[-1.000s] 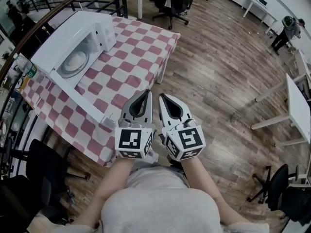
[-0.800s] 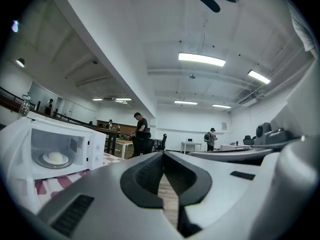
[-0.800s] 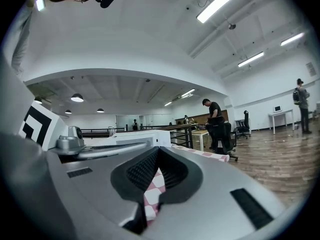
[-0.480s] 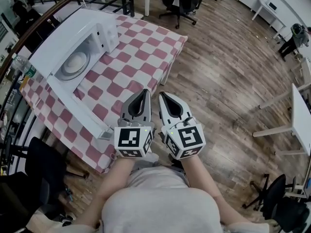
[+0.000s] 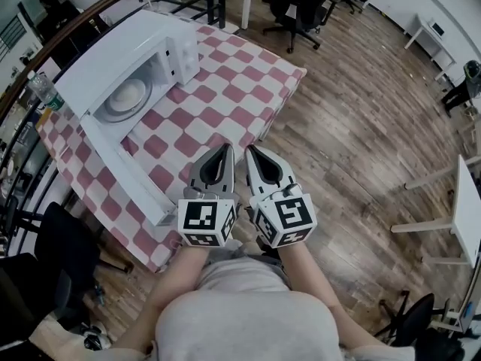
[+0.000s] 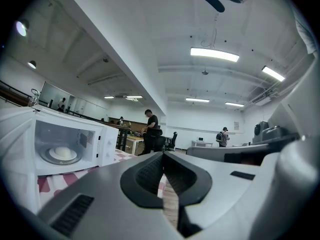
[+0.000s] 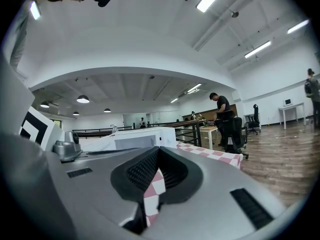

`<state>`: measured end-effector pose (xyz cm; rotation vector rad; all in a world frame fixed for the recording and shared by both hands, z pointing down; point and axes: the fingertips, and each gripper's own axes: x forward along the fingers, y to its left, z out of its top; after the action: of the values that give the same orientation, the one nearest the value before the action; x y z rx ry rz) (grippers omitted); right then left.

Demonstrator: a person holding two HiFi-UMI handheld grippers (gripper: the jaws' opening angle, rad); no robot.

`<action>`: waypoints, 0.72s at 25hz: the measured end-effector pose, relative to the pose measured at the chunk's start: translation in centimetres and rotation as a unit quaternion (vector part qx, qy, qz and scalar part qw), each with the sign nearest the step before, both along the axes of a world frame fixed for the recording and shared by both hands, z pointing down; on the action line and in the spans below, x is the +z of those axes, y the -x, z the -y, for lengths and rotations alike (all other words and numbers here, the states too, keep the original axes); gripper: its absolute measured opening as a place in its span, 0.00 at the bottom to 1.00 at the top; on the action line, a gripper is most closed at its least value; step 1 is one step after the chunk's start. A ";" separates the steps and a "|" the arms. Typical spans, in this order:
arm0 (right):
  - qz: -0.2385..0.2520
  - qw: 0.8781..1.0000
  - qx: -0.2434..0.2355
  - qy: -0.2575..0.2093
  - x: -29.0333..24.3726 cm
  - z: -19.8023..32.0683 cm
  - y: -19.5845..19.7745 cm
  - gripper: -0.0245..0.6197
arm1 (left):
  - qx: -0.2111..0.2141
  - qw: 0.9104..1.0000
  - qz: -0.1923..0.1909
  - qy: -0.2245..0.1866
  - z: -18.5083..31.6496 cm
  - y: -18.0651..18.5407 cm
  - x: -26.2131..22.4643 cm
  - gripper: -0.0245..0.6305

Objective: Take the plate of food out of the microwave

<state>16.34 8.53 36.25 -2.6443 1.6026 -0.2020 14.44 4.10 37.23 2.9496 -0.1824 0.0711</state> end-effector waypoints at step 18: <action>0.010 0.997 -0.081 -0.002 0.0 5.4 -2.6 0.08 | -0.067 0.998 -0.004 -0.004 4.5 -1.1 -0.2 0.04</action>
<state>18.99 3.16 36.22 -2.5008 1.8095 -0.2305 15.49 -0.42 37.05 2.9361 -0.3794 0.0410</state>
